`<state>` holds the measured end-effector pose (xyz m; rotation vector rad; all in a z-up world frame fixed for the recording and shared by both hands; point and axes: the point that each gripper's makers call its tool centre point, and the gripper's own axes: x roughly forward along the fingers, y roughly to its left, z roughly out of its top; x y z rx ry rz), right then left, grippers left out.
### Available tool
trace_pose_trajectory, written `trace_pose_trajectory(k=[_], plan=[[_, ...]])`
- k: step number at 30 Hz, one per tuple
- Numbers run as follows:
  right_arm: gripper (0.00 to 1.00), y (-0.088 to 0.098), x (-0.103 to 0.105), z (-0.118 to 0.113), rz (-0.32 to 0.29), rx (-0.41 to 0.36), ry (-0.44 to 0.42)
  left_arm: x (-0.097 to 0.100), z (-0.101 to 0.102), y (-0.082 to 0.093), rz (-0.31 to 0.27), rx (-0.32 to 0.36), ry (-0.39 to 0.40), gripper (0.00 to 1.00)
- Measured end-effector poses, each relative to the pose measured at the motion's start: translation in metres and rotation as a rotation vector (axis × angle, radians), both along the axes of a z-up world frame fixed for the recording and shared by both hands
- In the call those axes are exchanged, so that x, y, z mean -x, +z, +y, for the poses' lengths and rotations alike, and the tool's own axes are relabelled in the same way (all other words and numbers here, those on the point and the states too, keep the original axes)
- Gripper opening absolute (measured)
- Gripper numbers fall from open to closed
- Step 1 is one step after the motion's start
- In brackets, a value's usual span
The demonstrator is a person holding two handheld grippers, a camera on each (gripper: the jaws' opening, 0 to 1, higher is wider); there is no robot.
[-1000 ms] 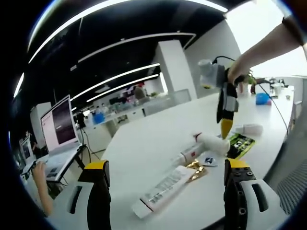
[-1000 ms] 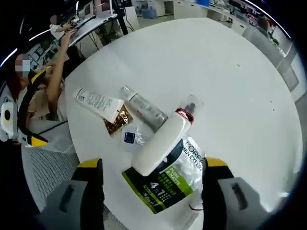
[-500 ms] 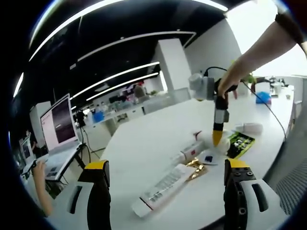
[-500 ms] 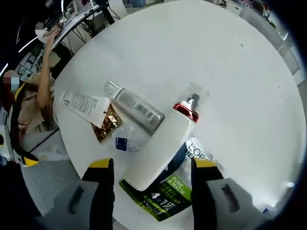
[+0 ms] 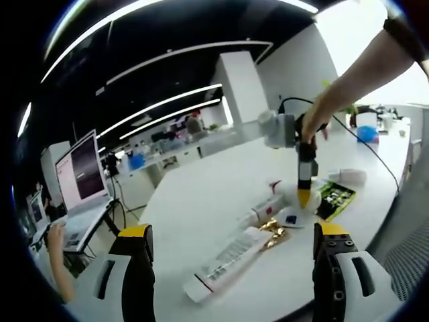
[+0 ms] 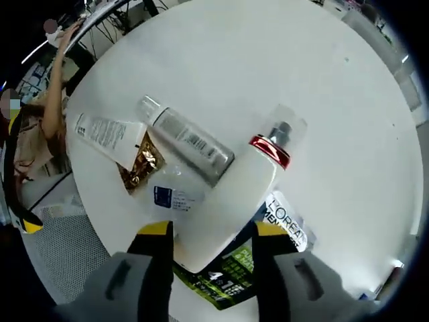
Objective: Arrange the skincare products in the storage area until every visible bottle or jar stands upright without overlapping.
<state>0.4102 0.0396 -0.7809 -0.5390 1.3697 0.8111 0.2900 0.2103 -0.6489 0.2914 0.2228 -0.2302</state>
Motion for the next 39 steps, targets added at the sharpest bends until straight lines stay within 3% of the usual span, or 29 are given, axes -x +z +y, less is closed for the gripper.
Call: trace_pose_trajectory(k=[8, 22, 27, 35, 39], plan=[[0.45, -0.002, 0.003, 0.001, 0.028, 0.024, -0.016, 0.000, -0.001, -0.001, 0.008, -0.006, -0.001, 0.97], [0.40, -0.008, -0.006, -0.001, -0.022, 0.121, -0.047, 0.001, -0.004, -0.004, 0.042, -0.030, -0.038, 0.97], [0.37, -0.008, -0.006, -0.003, -0.022, 0.127, -0.081, -0.001, -0.001, 0.002, 0.050, 0.022, -0.049, 0.97], [0.32, -0.007, -0.007, -0.005, -0.021, 0.123, -0.122, -0.016, -0.008, 0.017, 0.077, 0.080, -0.120, 0.97], [0.29, -0.006, -0.008, -0.005, -0.022, 0.104, -0.142, -0.026, -0.020, 0.021, 0.092, 0.070, -0.196, 0.97]])
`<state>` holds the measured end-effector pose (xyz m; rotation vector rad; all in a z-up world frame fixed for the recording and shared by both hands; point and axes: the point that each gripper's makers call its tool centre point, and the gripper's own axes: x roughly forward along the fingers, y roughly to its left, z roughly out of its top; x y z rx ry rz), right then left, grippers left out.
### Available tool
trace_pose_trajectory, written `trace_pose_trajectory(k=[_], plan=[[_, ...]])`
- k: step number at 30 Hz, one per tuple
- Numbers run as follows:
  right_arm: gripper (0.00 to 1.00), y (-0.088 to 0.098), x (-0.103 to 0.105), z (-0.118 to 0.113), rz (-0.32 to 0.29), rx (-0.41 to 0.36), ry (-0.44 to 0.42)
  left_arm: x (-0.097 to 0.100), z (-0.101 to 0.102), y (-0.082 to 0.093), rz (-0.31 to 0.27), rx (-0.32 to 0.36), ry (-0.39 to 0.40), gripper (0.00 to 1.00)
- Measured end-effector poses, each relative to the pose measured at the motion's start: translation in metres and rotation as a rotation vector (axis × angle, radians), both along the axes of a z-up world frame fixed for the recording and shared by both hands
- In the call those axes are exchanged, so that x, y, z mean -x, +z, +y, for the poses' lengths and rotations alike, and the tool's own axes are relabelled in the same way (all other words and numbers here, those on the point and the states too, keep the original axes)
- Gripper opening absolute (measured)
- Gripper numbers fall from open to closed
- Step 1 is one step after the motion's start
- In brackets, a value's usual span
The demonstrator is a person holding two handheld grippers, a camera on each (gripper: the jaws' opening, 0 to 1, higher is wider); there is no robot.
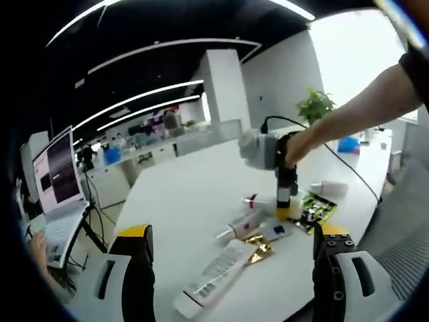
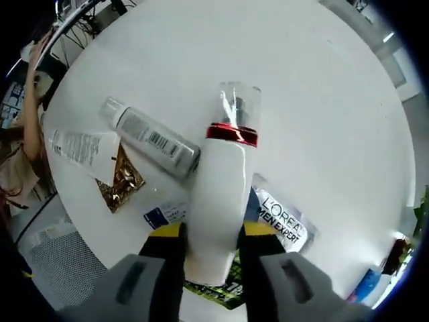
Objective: Arrange the skincare products in the storage area until every visible bottle or jar stands upright without overlapping.
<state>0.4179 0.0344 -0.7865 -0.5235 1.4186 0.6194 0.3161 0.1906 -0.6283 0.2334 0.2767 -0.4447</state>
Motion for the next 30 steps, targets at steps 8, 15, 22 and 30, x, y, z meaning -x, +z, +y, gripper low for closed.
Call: trace_pose_trajectory(k=[8, 15, 22, 30], plan=[[0.28, -0.002, -0.003, 0.001, 0.002, 0.008, 0.036, -0.017, -0.012, 0.002, 0.076, 0.115, -0.076, 0.97], [0.29, 0.000, -0.003, -0.002, -0.020, 0.046, 0.099, -0.031, -0.012, -0.003, 0.091, 0.102, -0.079, 0.97], [0.27, 0.000, -0.004, -0.002, 0.037, -0.076, 0.018, -0.042, -0.021, -0.012, 0.134, 0.158, -0.095, 0.97], [0.26, 0.003, -0.003, 0.000, 0.077, -0.202, -0.101, -0.046, -0.029, -0.031, 0.244, 0.250, -0.130, 0.83]])
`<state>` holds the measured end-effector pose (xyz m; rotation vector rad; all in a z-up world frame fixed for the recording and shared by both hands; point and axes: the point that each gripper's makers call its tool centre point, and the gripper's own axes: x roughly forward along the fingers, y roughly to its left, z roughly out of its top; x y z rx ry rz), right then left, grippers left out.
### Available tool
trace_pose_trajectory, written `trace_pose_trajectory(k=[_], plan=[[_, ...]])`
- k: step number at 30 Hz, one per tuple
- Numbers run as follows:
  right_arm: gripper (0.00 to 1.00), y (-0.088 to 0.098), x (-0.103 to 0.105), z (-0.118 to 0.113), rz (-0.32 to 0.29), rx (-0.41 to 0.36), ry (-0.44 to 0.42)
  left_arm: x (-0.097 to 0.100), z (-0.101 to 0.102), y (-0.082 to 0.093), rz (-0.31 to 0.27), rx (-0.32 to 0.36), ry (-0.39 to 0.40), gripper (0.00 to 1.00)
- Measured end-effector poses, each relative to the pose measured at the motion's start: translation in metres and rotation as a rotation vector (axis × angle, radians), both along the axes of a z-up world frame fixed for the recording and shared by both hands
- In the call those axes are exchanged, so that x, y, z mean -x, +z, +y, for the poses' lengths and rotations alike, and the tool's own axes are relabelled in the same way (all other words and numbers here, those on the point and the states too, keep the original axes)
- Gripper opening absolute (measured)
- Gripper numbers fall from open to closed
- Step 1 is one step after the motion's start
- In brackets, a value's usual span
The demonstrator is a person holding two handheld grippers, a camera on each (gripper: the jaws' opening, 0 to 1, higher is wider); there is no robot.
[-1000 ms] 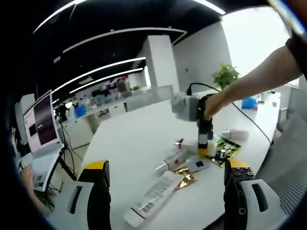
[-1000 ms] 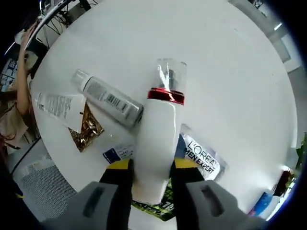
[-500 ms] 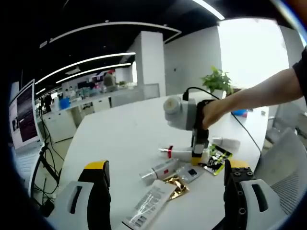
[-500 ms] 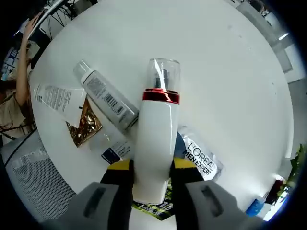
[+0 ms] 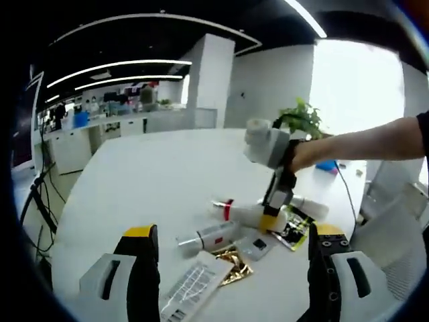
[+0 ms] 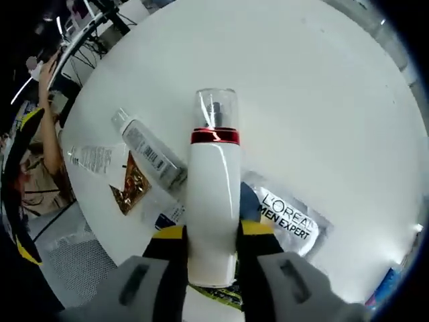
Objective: Arrange the skincare products in the storage area until every visible bottle or jar stands upright without overlapping.
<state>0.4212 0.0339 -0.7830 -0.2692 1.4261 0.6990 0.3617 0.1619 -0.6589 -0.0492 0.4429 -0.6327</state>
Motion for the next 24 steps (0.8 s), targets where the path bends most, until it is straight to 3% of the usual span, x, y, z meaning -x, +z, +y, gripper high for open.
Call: trace_pose_trajectory(k=[4, 8, 13, 18, 24], plan=[[0.26, 0.003, -0.002, 0.005, 0.082, -0.152, -0.142, -0.003, -0.008, -0.002, 0.025, 0.054, -0.013, 0.88], [0.26, 0.005, 0.000, 0.009, 0.160, -0.315, -0.289, -0.005, -0.016, -0.005, 0.071, 0.107, -0.032, 0.82], [0.26, 0.011, 0.010, 0.010, 0.226, -0.495, -0.436, -0.007, -0.025, -0.008, 0.113, 0.165, -0.048, 0.84], [0.26, 0.021, 0.011, 0.011, 0.262, -0.686, -0.565, -0.007, -0.034, -0.009, 0.156, 0.218, -0.069, 0.84], [0.26, 0.039, 0.024, 0.015, 0.253, -0.865, -0.596, -0.013, -0.040, -0.004, 0.212, 0.351, -0.054, 0.83]])
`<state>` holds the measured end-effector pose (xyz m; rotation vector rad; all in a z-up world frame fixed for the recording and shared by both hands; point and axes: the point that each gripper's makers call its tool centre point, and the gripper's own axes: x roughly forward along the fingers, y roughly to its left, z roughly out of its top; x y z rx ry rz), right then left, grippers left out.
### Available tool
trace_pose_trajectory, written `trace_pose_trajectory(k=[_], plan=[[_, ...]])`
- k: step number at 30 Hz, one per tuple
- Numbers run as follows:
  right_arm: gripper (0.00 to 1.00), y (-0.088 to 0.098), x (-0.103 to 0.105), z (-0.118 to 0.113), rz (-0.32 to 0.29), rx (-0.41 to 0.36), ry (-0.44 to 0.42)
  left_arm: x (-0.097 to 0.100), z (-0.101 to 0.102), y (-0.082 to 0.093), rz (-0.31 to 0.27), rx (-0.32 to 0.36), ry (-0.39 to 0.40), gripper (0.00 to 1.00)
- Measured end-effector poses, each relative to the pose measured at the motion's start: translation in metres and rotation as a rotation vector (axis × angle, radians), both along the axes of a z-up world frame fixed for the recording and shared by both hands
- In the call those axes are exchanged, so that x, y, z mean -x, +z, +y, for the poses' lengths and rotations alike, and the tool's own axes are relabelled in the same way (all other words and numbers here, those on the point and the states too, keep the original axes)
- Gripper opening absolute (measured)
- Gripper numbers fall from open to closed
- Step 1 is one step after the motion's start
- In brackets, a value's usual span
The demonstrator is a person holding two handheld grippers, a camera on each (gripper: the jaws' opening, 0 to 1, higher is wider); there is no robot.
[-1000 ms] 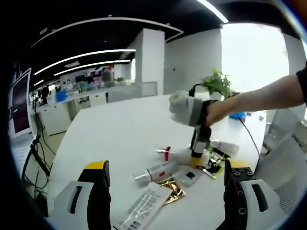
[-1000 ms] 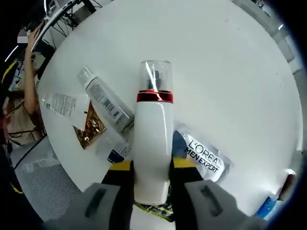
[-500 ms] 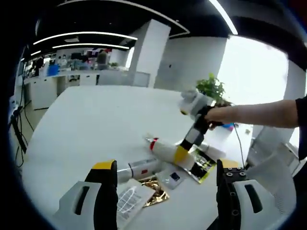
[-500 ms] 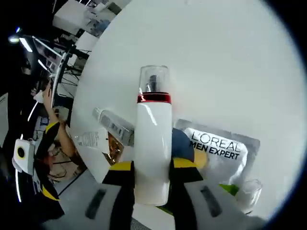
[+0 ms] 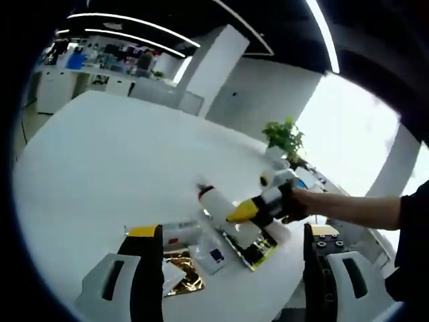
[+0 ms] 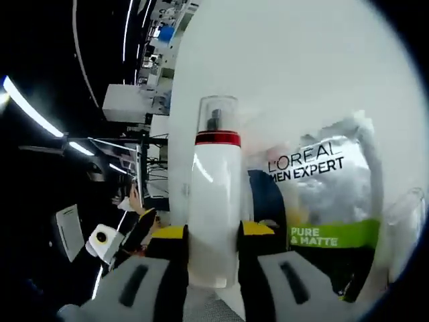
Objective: Arrange the skincare products in the storage area until every visible bottle or jar stands upright without overlapping.
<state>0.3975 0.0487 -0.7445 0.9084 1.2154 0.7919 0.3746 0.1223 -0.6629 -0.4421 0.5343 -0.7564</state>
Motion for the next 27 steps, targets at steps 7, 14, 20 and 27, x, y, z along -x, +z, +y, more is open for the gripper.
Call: trace_pose_trajectory(k=[7, 14, 20, 27], plan=[[0.26, 0.024, 0.024, 0.008, -0.100, -0.044, 0.053, -0.010, -0.005, 0.006, 0.034, 0.077, 0.009, 0.82], [0.27, 0.054, 0.038, 0.017, -0.180, -0.117, 0.089, -0.009, -0.018, 0.010, 0.065, 0.123, -0.024, 0.80], [0.27, 0.066, 0.060, 0.025, -0.233, -0.137, 0.140, -0.009, -0.029, 0.014, 0.097, 0.175, -0.062, 0.77], [0.27, 0.075, 0.081, 0.028, -0.258, -0.175, 0.178, -0.003, -0.046, 0.014, 0.134, 0.220, -0.132, 0.67]])
